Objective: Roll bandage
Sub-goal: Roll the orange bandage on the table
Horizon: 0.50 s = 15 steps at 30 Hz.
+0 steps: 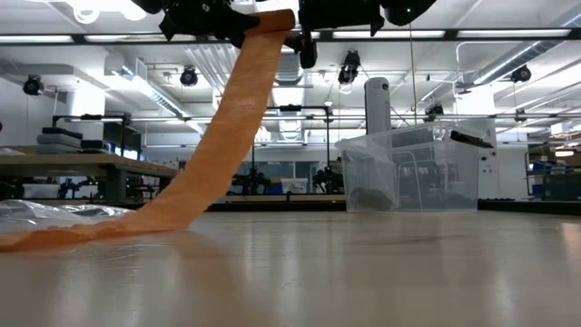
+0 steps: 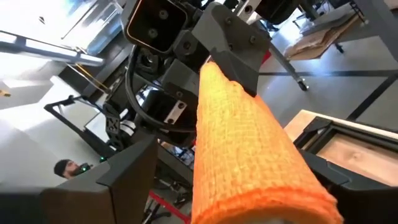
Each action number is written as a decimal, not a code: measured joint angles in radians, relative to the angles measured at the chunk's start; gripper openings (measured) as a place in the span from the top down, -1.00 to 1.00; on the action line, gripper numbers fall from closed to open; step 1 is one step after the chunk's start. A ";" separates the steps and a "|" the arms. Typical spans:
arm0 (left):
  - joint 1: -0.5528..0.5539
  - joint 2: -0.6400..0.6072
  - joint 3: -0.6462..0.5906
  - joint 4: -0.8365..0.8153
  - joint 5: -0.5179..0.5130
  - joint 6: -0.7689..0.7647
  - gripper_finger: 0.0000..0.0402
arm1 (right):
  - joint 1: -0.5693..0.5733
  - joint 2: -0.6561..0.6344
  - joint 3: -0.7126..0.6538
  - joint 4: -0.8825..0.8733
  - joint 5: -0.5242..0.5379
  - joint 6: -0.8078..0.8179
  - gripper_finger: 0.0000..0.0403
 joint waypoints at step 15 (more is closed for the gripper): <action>0.000 -0.041 0.000 -0.109 0.002 0.135 0.80 | -0.025 -0.001 0.000 0.012 -0.049 0.104 -0.27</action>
